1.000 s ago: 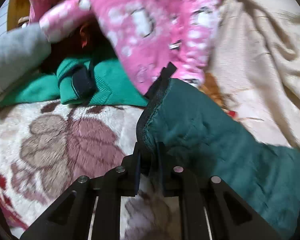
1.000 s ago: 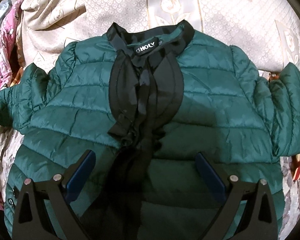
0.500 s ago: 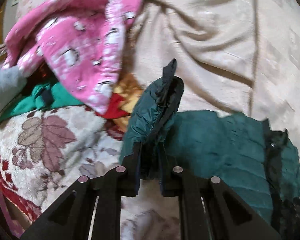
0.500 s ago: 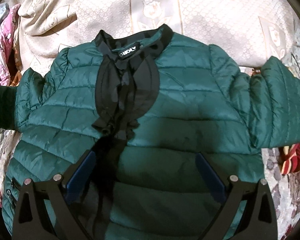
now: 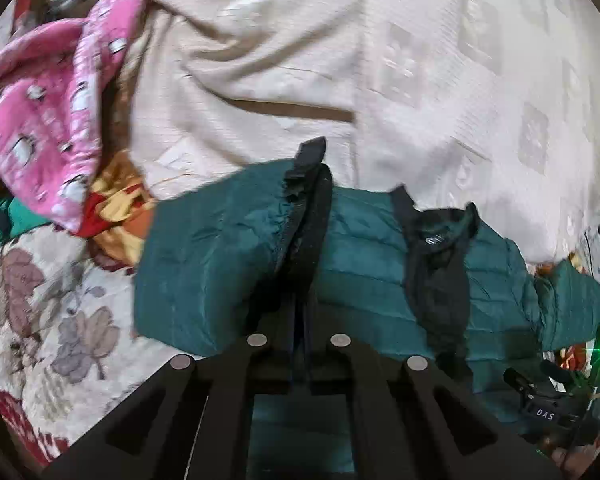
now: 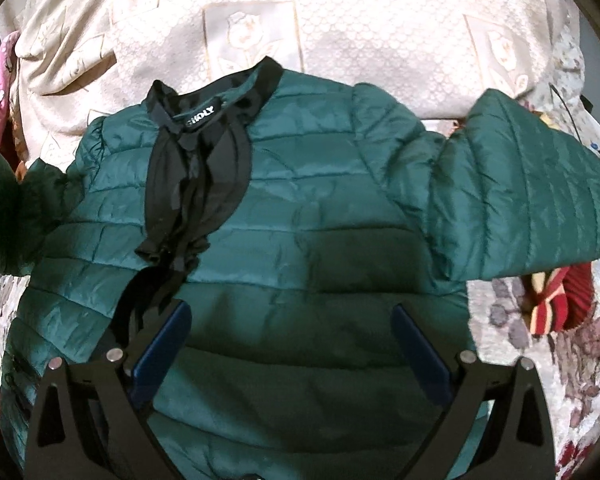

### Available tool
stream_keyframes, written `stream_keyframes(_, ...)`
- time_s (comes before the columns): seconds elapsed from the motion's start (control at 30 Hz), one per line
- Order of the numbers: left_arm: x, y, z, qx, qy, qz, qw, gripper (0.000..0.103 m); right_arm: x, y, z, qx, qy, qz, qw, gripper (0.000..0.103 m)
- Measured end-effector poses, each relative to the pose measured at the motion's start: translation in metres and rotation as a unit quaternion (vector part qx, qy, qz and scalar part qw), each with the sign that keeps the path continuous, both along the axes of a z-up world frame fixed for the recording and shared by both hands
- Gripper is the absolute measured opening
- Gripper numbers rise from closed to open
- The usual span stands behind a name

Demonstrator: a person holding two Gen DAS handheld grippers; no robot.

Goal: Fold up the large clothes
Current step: 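Lift the sleeve with the left gripper and fold it across the jacket front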

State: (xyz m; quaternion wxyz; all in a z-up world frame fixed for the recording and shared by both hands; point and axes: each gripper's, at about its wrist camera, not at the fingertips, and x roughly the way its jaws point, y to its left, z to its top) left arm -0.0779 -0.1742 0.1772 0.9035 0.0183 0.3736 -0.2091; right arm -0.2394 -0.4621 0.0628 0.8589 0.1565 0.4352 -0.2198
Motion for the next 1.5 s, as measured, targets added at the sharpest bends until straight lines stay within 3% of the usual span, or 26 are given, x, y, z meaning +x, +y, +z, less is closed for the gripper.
stream_keyframes(0.27,-0.013,-0.052,-0.010,0.005,0.017,-0.035,0.9992,0.008,-0.018,-0.015,0.000,0.009,-0.010,-0.015,1.000,0.102)
stream_keyframes(0.8,-0.045,-0.142,0.002,-0.015,0.020,-0.136,0.9903,0.008,-0.021,-0.031,-0.013,0.015,0.002,-0.030,0.999,0.102)
stream_keyframes(1.07,-0.045,-0.189,-0.020,-0.023,0.046,-0.174,0.9834,0.008,-0.024,-0.047,-0.016,0.010,0.023,-0.036,0.999,0.102)
stream_keyframes(1.33,-0.035,-0.204,-0.057,-0.029,0.087,-0.179,0.9796,0.008,-0.023,-0.050,-0.025,0.010,0.044,-0.030,0.999,0.102)
stream_keyframes(1.5,-0.038,-0.200,-0.056,-0.043,0.088,-0.193,0.9762,0.008,-0.025,-0.047,-0.026,0.011,0.045,-0.029,0.999,0.102)
